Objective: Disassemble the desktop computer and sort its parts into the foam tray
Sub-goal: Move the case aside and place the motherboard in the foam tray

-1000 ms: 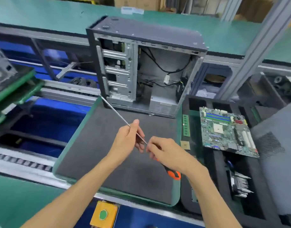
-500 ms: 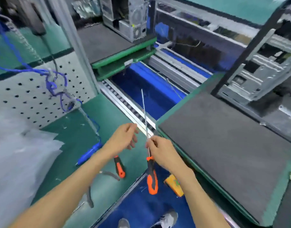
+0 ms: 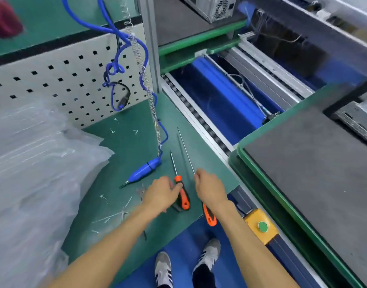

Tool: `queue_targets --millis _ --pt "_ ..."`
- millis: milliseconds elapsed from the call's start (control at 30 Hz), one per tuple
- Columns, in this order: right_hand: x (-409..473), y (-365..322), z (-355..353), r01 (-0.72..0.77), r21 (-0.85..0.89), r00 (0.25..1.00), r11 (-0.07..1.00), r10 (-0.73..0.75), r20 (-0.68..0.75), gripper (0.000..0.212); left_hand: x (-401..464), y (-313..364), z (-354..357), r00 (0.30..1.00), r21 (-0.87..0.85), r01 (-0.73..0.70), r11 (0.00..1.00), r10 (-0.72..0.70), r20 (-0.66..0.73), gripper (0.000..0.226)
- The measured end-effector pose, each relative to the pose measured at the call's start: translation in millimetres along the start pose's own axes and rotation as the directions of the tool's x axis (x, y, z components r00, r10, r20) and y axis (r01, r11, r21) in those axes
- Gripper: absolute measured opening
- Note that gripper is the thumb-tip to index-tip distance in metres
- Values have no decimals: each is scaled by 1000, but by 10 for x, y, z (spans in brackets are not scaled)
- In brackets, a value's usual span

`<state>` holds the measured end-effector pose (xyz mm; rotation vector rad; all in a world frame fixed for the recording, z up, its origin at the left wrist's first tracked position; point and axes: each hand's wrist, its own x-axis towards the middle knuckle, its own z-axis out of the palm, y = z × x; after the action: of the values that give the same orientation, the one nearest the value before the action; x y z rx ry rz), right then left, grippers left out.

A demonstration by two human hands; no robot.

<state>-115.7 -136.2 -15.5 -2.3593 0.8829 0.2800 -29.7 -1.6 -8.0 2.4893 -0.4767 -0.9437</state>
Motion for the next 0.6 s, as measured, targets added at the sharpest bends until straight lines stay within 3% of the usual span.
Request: queue_targets --millis 100,400,600 --pt "113 30 -21 25 -29 1000 999 -25 4 22 131 91 95 999 51 29 998 -30 19 51" --pt "323 -79 37 63 -20 996 998 -62 63 23 333 150 150 986 -103 155 983 -147 81 34" --pt "328 -132 86 44 11 997 999 -45 68 27 354 180 123 984 -58 169 984 -165 67 36"
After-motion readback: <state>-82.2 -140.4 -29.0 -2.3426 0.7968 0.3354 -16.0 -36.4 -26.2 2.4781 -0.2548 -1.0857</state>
